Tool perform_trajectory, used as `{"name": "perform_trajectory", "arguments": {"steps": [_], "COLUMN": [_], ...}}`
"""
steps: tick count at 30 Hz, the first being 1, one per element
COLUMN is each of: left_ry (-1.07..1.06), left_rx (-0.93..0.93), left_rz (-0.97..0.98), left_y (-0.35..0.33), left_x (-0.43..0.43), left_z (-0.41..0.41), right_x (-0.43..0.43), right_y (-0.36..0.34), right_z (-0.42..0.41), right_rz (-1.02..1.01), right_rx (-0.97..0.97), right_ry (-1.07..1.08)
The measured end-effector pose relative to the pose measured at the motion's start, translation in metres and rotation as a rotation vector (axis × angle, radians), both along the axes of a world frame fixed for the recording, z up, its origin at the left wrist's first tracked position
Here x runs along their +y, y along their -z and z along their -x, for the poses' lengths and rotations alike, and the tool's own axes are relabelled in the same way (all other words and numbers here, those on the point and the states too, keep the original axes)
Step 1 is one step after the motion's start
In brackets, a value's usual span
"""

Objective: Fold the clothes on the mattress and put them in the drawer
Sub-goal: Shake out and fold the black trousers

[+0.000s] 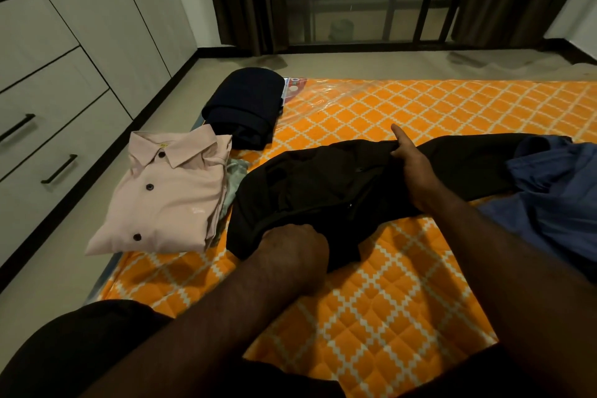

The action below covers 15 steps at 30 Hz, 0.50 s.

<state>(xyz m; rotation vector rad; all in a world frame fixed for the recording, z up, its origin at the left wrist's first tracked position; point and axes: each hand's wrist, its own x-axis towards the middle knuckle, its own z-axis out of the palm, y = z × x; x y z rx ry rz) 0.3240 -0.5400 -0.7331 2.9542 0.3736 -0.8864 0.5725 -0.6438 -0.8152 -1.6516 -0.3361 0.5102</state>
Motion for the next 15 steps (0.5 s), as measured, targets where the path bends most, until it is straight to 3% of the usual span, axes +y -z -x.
{"name": "perform_trajectory", "arguments": {"steps": [4,8,15], "left_ry": [-0.006,0.021,-0.096], "left_rx": [-0.059,-0.101,-0.142], "left_rz": [-0.065,-0.162,-0.066], "left_y": [-0.010,-0.026,-0.058], "left_x": [0.004,0.004,-0.010], "left_z": [0.006,0.009,0.016], "right_x": [-0.003,-0.002,0.004], "right_y": [-0.001,0.003,0.000], "right_z": [-0.002,0.000,-0.002], "right_rz": [-0.060,0.089,0.156], "right_rx": [0.041,-0.096,-0.257], "right_ry": [-0.002,-0.075,-0.005]}}
